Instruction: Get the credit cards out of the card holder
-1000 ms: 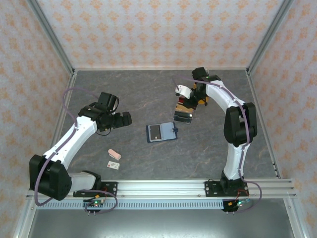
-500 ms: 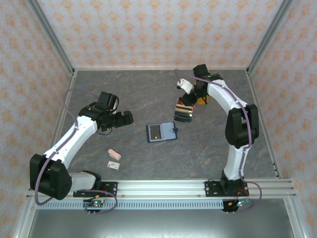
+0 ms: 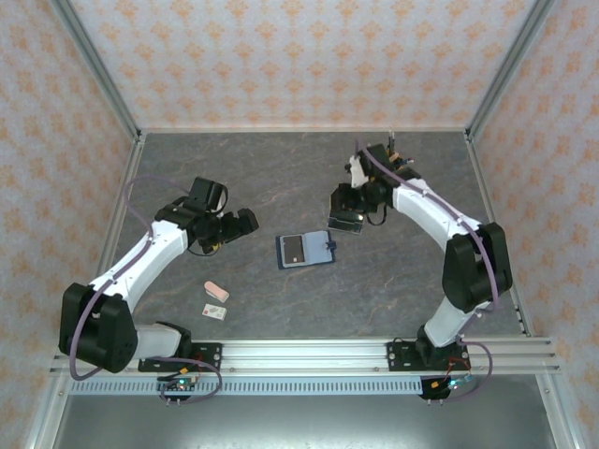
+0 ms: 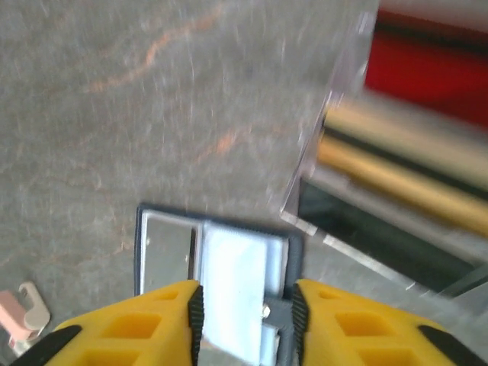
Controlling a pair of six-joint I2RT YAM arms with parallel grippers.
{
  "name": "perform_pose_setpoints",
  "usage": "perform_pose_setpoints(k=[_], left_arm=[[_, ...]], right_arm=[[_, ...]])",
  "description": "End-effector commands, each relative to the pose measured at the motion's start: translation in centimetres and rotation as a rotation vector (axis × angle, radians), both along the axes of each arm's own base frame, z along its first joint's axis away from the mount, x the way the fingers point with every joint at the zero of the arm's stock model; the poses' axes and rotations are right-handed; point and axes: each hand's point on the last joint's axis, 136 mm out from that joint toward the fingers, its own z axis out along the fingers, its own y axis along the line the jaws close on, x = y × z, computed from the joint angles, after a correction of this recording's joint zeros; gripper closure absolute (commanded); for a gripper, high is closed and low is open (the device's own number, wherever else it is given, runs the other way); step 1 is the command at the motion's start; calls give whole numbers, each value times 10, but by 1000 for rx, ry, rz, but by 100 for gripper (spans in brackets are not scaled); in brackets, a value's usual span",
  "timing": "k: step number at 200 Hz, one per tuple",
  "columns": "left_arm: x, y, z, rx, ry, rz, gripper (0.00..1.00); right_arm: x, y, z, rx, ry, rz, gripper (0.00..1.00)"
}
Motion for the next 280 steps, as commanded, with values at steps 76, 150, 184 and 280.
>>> perform_pose_setpoints(k=[76,150,184,280], left_arm=[[7,-11,-19,-90,22,41,0],[5,-15,-19,-121,22,62,0],[4,-14,-19,-107,31,55,0],[13,-39,-23,-162,29,25,0]], right_arm=[[-36,84,-57,119,197,-134,63],[-49,95,-90,102,304,-46,70],[-54,96,-95,94,326,2,75],[-59,102,-98,119,348,44,84]])
